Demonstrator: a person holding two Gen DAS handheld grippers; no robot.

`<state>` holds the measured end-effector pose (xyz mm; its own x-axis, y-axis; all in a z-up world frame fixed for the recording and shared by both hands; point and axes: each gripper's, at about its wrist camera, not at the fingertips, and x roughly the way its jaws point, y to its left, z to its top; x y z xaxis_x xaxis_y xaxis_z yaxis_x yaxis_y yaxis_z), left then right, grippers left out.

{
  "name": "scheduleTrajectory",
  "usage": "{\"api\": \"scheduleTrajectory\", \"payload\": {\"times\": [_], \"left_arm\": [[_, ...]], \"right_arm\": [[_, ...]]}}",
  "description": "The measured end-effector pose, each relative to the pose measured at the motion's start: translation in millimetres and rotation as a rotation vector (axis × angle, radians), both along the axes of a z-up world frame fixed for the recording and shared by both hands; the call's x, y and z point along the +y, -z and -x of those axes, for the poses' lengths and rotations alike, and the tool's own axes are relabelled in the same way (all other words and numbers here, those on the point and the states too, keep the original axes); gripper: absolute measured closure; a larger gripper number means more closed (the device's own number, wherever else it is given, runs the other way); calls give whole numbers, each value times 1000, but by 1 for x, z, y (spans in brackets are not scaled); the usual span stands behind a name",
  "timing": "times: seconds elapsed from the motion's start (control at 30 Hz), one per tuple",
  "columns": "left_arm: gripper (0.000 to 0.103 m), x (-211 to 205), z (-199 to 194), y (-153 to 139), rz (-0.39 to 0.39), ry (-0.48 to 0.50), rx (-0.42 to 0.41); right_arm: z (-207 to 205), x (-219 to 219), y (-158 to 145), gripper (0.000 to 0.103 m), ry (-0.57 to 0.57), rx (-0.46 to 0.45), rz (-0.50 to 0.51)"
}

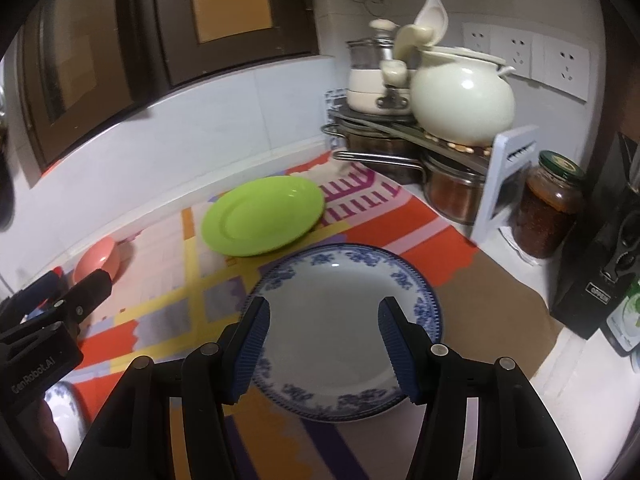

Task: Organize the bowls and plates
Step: 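Move both tools to the second blue-and-white plate by the pot rack, then close the right tool on the second plate's rim while the left tool grips it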

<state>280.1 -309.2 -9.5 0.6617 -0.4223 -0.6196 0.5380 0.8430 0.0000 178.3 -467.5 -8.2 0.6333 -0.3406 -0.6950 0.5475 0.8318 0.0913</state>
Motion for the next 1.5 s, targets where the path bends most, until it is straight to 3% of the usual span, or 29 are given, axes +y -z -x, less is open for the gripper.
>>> {"api": "scheduleTrajectory", "payload": {"times": [0.77, 1.5], "left_arm": [[10, -75, -28, 68, -119, 72, 150], [15, -114, -52, 116, -201, 98, 243]], "right_arm": [[1, -69, 58, 45, 153, 102, -79], [-14, -108, 100, 46, 195, 179, -117]]}}
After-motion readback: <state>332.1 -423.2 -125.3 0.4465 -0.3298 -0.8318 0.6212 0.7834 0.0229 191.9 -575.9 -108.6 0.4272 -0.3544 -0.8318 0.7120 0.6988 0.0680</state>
